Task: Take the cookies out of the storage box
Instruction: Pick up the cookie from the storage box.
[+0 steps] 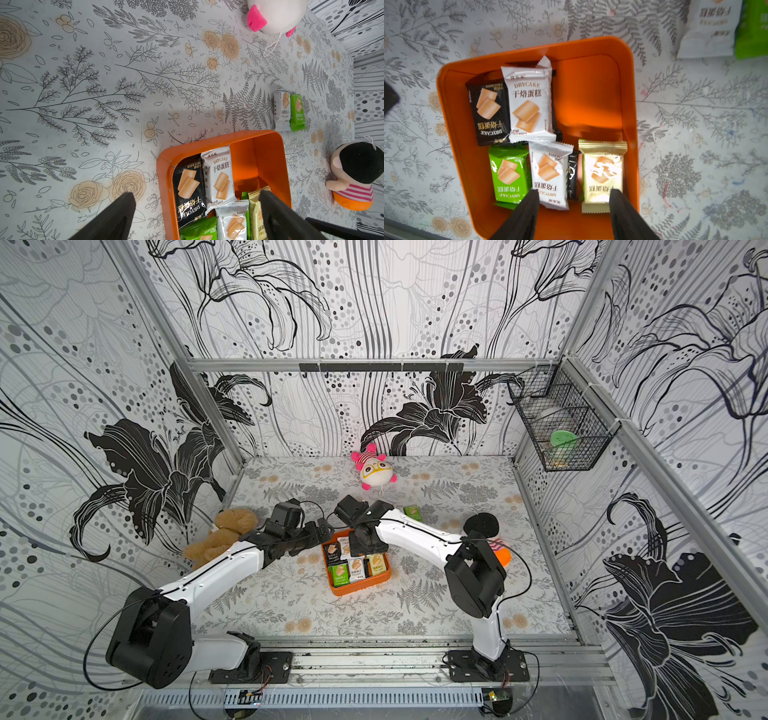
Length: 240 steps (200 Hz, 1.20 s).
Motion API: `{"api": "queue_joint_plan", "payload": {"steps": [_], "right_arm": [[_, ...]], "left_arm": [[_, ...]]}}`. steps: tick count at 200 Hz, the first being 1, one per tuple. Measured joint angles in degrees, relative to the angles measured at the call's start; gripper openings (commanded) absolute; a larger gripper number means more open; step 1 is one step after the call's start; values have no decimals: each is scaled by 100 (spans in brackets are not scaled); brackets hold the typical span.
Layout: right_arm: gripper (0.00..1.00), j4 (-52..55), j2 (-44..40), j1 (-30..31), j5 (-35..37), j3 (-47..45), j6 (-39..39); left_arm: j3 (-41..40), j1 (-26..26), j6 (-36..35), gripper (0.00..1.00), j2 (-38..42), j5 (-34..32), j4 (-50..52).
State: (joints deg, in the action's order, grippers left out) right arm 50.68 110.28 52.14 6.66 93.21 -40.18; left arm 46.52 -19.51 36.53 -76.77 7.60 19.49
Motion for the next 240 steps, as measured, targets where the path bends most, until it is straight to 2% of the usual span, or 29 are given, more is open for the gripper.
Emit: {"api": "queue_joint_plan", "payload": {"steps": [34, 89, 240], "right_arm": [[62, 140, 2, 205, 155, -125, -538], [64, 24, 2, 223, 153, -894, -992], [64, -437, 411, 155, 155, -675, -826]], "left_arm": [[-192, 0, -48, 97, 216, -39, 2], [-313, 7, -153, 97, 400, -61, 66], [-313, 44, -177, 97, 546, -208, 116]]}}
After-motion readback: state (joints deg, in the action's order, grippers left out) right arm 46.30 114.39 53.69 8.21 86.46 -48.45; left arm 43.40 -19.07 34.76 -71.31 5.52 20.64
